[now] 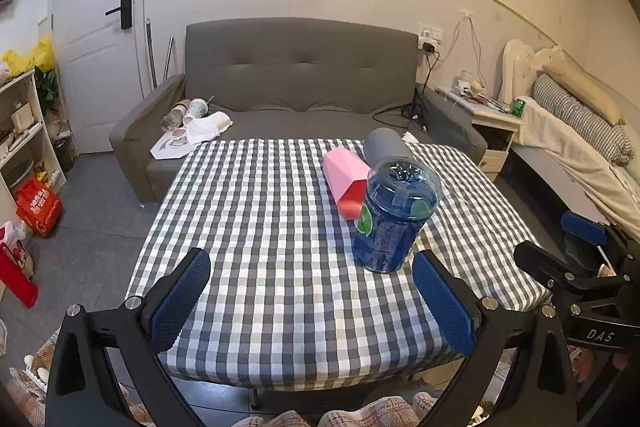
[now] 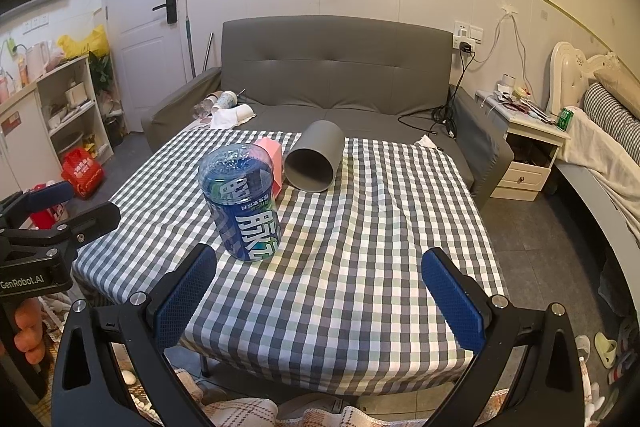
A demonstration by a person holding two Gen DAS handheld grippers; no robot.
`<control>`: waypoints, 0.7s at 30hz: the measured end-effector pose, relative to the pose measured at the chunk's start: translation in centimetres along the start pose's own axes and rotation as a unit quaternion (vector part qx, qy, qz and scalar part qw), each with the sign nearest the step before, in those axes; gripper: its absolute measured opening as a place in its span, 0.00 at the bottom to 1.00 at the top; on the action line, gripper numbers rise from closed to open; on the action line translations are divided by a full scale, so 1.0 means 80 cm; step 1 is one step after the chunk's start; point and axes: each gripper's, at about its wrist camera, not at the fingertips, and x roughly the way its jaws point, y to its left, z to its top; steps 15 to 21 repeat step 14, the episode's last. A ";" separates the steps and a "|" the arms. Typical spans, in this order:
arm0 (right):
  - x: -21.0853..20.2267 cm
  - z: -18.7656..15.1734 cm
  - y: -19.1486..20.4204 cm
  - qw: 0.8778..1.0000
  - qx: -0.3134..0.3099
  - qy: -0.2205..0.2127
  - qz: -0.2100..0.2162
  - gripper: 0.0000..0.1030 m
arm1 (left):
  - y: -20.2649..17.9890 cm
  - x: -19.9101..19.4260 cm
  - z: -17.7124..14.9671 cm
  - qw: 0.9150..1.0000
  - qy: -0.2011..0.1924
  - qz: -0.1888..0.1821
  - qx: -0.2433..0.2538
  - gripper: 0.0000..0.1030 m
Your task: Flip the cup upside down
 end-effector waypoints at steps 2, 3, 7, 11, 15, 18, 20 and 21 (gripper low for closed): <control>0.000 0.000 0.000 1.000 0.000 0.000 -0.001 1.00 | -0.001 0.000 0.000 1.000 0.001 0.000 0.001 1.00; 0.000 0.000 0.000 1.000 0.000 0.000 -0.001 1.00 | -0.001 0.000 0.000 1.000 0.001 0.000 0.001 1.00; 0.000 0.000 0.000 1.000 -0.001 0.000 -0.001 1.00 | -0.003 0.001 0.000 1.000 0.002 0.000 0.001 1.00; 0.000 0.000 0.000 1.000 -0.001 0.000 -0.001 1.00 | -0.004 0.001 -0.001 1.000 0.004 -0.003 0.002 1.00; -0.001 -0.001 0.000 1.000 -0.001 0.001 -0.001 1.00 | -0.004 0.001 -0.002 1.000 0.003 -0.002 0.004 1.00; -0.001 -0.001 0.000 1.000 -0.001 0.001 -0.001 1.00 | -0.004 0.001 -0.002 1.000 0.003 -0.002 0.004 1.00; -0.001 -0.001 0.000 1.000 -0.001 0.001 -0.001 1.00 | -0.004 0.001 -0.002 1.000 0.003 -0.002 0.004 1.00; -0.001 -0.001 0.000 1.000 -0.001 0.001 -0.001 1.00 | -0.004 0.001 -0.002 1.000 0.003 -0.002 0.004 1.00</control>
